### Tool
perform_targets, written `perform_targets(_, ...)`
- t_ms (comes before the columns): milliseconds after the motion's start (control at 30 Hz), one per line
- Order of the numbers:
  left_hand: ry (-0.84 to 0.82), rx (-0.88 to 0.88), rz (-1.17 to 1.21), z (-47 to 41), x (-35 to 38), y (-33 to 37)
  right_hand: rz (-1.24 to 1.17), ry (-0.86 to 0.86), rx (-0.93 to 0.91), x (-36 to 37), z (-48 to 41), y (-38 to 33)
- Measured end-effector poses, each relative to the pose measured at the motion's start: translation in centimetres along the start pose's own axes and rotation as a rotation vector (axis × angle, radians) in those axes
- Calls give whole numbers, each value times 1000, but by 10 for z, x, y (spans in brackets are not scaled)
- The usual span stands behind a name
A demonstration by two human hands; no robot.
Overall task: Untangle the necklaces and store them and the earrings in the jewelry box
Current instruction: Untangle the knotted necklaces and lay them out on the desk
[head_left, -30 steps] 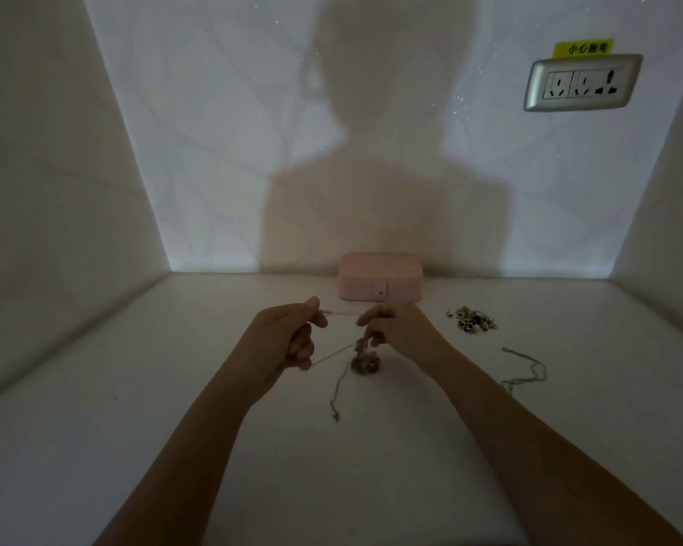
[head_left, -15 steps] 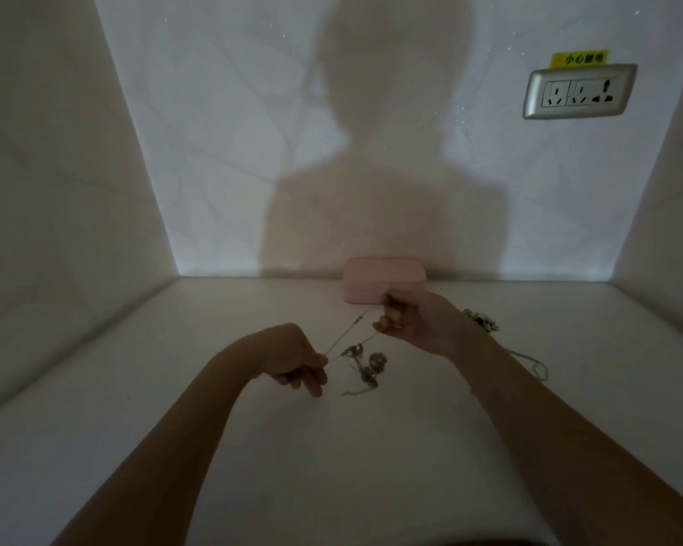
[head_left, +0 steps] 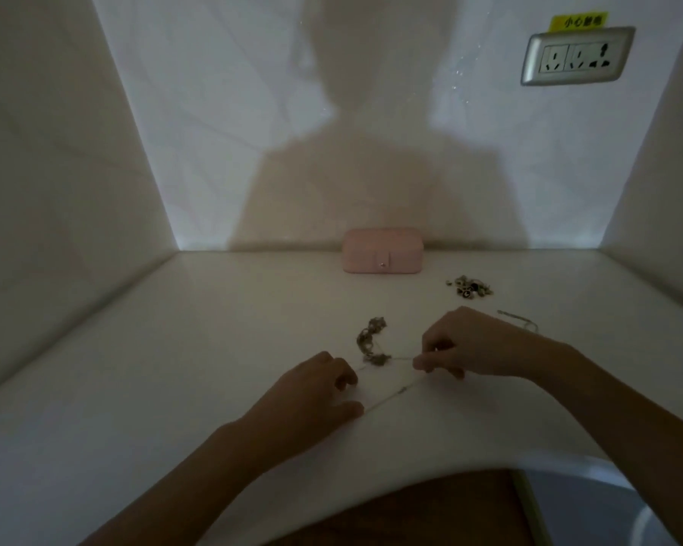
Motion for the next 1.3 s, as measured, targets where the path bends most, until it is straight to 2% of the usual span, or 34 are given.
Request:
perform_targets(100,67,151,17,10,-8,22,27,37,50,6,14,5)
perform_targets(233,209,185,85,-1,-36,21,-30,229,101,-5,17,6)
perform_targets(333,179,166,192,-30,-34,10,-92,299,203,-3,1,9)
perform_targets(467,125,102,224,-61,-19,4,-179,290,278,6,-21,9)
perform_targets(600,43,98,238,-72,-7,5,-224,255,257,9,-27,6)
perform_targets(767,83,80,253,-72,-3,3,-200,267,236,9,-26,2)
perform_targets(867,140,84,285,-70,-5,2,-239,355,199,8,-22,1)
perform_targets(1000,215,89,384,-64,-10,-5,-455,428,81,8,-15,6)
perform_targets(1300,103,106,473,-69,-6,-5,-376,570,49,10,0,-11)
Point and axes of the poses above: each hand's wrist, its own z-axis away from the middle knuckle, its own x-axis out of the palm, y = z × x, the point moved 10 cm from there along -z, towards the middle knuckle, and after that the axes turned 12 degrees about -y, right-handed, at the moved point
